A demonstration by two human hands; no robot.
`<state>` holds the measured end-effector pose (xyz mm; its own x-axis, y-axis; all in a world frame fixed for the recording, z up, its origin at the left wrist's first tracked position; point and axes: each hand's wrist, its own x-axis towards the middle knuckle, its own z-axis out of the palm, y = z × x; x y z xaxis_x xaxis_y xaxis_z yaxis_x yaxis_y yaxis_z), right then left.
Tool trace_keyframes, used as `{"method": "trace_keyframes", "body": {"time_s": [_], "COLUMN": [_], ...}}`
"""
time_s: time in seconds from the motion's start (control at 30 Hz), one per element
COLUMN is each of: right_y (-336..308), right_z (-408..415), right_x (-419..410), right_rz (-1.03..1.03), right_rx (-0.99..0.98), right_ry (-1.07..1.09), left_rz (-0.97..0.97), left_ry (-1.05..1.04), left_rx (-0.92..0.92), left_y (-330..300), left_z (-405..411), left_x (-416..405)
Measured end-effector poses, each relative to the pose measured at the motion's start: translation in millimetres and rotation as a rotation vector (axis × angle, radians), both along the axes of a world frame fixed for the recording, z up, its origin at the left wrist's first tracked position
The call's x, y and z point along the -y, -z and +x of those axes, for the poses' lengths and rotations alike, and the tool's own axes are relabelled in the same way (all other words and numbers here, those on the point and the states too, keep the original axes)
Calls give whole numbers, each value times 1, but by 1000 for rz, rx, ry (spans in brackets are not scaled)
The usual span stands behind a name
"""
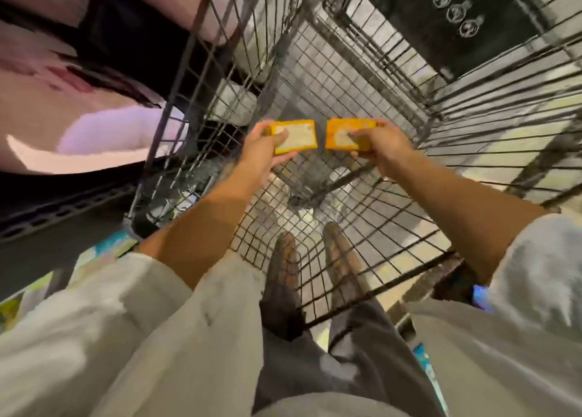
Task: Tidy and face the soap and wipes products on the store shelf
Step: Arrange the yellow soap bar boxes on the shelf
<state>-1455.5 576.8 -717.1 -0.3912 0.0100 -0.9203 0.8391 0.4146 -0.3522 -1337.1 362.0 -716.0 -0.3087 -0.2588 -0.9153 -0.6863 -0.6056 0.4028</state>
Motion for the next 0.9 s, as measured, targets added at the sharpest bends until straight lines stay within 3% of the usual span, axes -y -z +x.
{"method": "trace_keyframes", "body": {"time_s": [0.13,0.3,0.43,0.57,0.7,0.9], "right_y": [11,7,-21,-69,-144,-270], "right_z": [-5,0,3,14,35,67], "right_x": [2,2,9,15,24,51], "right_rz": [6,182,274,297,237,61], "right_rx": [-26,-160,-236,-333,-550,-841], "right_ry": [-65,-303,-473,-632,-933,-1255], "left_rz": [-74,-464,-584,-674,-824,-1029], "left_ry": [88,446,650,788,909,884], "left_rx": [47,168,217,199,112,153], "left_y": [15,12,-15,-63,-143,-260], "left_z": [-3,-9,-9,4,24,81], "left_x": [6,1,2,10,13,12]}}
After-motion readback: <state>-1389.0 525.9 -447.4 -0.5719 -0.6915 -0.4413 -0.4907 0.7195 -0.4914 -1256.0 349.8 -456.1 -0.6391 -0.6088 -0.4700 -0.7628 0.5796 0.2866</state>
